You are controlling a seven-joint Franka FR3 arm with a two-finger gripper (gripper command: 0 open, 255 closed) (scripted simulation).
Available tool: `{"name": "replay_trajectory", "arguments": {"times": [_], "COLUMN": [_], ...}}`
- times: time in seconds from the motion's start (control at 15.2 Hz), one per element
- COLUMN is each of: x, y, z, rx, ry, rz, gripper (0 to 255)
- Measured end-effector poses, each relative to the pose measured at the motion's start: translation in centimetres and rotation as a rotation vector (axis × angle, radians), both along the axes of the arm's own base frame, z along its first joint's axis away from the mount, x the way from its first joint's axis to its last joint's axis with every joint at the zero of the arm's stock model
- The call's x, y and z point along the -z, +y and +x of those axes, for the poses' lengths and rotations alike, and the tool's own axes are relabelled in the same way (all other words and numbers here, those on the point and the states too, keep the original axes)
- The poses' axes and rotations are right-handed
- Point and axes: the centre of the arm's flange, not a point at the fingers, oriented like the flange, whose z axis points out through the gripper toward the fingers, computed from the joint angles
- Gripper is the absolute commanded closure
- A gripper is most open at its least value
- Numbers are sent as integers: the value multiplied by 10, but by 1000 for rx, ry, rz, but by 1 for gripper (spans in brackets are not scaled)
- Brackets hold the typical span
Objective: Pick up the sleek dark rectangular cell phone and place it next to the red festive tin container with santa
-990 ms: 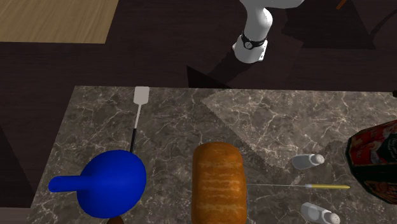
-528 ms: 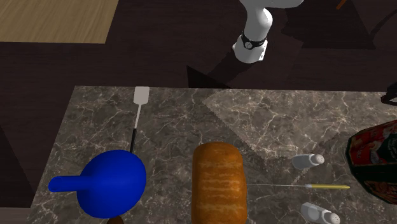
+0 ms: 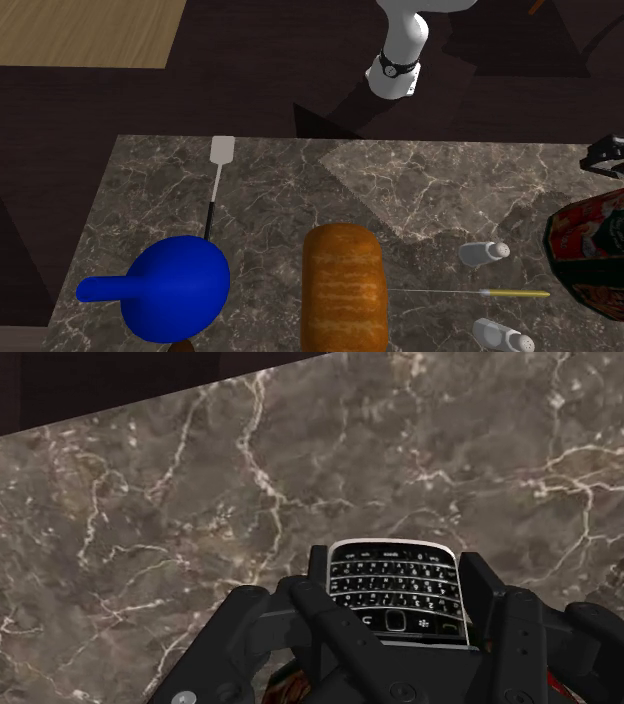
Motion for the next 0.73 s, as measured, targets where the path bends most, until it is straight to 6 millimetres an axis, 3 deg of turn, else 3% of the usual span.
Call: {"name": "replay_trajectory", "arguments": {"times": [0.46,0.73], "x": [38,43], "y": [1,1], "z": [0,0], "rx": [0,0], "ry": [0,-3], "rz": [0,3], "gripper": [255,255]}}
